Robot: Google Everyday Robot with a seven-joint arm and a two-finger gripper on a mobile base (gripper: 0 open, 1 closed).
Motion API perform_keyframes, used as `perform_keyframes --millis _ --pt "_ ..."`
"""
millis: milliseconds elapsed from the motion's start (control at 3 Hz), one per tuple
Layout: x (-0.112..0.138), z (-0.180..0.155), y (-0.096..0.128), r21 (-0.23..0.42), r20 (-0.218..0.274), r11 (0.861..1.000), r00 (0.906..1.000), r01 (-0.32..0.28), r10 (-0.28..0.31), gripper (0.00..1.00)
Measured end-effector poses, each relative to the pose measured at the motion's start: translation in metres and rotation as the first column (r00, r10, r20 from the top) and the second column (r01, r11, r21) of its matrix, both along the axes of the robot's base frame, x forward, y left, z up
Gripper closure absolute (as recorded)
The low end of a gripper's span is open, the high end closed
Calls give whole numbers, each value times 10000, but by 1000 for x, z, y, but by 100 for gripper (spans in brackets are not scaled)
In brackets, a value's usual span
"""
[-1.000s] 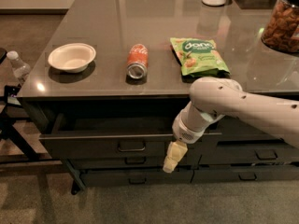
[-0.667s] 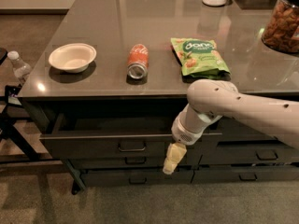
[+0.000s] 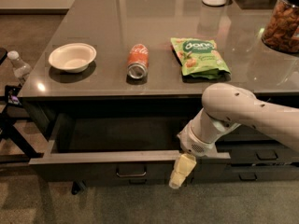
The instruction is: Open top drawer
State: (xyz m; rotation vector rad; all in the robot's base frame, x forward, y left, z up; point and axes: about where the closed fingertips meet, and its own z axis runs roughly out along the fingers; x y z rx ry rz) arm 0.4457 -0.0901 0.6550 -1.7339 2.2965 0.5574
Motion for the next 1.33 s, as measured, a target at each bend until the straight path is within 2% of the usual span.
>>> perform_keyframes --millis 333,667,1000,1333 --pt "0 0 0 0 0 10000 10000 0 0 0" --pt "-6 -2 -2 -73 -336 9999 9994 112 -114 0" --pt "-26 5 -8 -102 -761 9994 9965 336 -343 0" --pt "-49 20 -13 41 -873 9990 9952 446 -441 0"
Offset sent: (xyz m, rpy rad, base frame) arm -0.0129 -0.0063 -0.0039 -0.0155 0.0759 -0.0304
